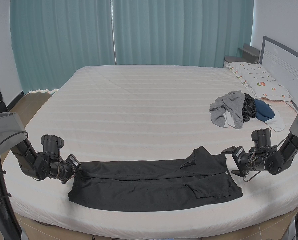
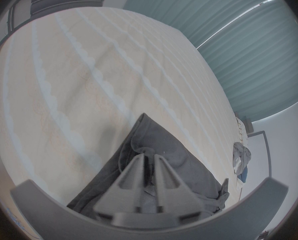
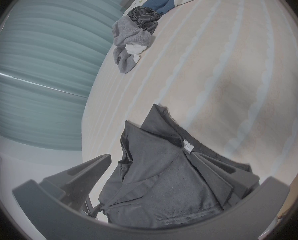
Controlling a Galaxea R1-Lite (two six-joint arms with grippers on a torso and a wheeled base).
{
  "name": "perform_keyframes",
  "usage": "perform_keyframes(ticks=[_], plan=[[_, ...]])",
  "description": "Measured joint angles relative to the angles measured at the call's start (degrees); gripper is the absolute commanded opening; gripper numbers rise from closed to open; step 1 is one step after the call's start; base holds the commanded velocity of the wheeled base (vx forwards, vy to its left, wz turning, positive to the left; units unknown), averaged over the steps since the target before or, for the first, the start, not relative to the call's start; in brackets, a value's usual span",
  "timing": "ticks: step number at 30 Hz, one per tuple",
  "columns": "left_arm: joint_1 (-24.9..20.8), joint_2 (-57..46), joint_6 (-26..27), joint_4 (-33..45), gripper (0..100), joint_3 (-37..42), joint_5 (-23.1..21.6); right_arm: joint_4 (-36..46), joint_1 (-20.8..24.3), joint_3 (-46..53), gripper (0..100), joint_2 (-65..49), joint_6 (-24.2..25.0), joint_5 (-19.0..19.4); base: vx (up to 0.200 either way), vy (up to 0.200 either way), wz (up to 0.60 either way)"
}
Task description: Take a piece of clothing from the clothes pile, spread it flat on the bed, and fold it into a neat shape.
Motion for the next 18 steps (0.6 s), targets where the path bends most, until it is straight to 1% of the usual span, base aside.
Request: perform_keyframes(ticks=[8,11,18], plan=[[0.48,-2.74,-0.52,-3.23,0,-0.20,3.01,0.16,3.50,1.68,100,-0.05,1.15,-0.74,0.000,0.000,0.00],[0.39,-3.29,-1.78,-5.34,0,-0.04,3.58,-0.17,3.91,1.22,100,0.33,2.38,-2.02,0.000,0.000,0.00],[0.15,-3.69,-2.22,-6.02,0,0.24,3.64,-0.39,4.27,-1.15,100,2.26,4.24,-3.54,0.000,0.000,0.00]])
